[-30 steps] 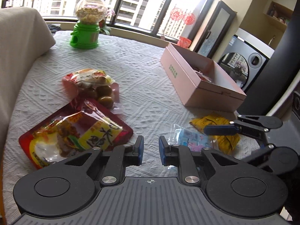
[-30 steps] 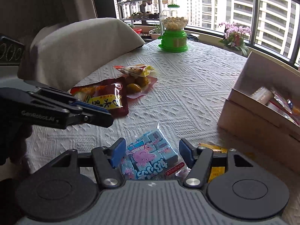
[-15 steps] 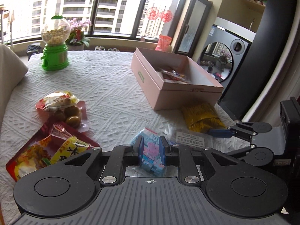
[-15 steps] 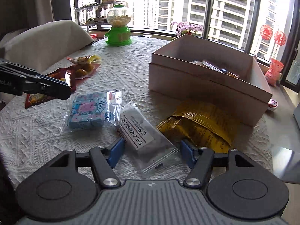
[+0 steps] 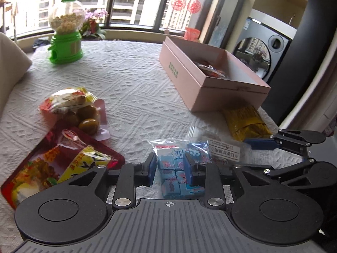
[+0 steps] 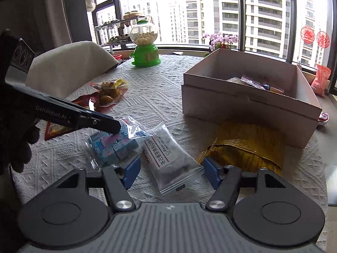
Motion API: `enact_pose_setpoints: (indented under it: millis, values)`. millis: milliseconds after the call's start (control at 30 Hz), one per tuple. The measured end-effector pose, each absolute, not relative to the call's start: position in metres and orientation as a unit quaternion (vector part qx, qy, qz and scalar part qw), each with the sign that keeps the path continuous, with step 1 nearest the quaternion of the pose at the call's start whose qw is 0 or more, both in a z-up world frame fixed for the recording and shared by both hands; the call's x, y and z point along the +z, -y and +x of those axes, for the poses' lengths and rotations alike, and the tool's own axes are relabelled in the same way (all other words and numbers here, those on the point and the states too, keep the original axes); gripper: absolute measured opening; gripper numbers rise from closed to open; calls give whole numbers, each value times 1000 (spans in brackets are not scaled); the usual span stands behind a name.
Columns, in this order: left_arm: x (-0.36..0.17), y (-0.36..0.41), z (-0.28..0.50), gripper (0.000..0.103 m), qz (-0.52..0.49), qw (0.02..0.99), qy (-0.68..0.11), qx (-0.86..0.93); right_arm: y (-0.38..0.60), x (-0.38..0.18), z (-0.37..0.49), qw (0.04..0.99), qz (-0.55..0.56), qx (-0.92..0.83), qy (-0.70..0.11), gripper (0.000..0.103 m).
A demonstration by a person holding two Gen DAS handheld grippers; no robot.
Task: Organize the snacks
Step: 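Close the left tool on the blue Peppa packet while the right tool grasps the clear white packet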
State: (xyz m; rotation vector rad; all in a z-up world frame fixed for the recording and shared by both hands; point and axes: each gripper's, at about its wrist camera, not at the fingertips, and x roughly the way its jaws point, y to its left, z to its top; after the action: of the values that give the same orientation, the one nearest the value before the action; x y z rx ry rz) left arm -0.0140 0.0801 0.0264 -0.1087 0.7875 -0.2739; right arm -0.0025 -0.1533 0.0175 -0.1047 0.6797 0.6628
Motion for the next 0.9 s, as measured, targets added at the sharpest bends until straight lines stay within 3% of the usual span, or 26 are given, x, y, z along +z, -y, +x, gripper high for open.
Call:
enact_pose_setpoints:
  millis: [67, 200, 300, 567, 800, 900]
  values:
    - [36, -76, -24, 32, -21, 922, -366, -121, 150, 19, -5, 878, -61, 334, -336, 45]
    - [47, -59, -40, 32, 19, 922, -364, -130, 144, 24, -21, 852, -79, 384, -347, 45]
    - [41, -35, -45, 32, 47, 923, -356, -139, 142, 31, -26, 869, -90, 361, -327, 56]
    - [17, -3, -55, 37, 175, 916, -337, -131, 142, 17, 39, 871, 35, 309, -380, 58]
    - [23, -34, -59, 38, 144, 921, -351, -94, 127, 18, 29, 867, 7, 331, -373, 57]
    - [26, -42, -61, 38, 142, 921, -354, -75, 120, 18, 21, 876, -44, 311, -365, 48]
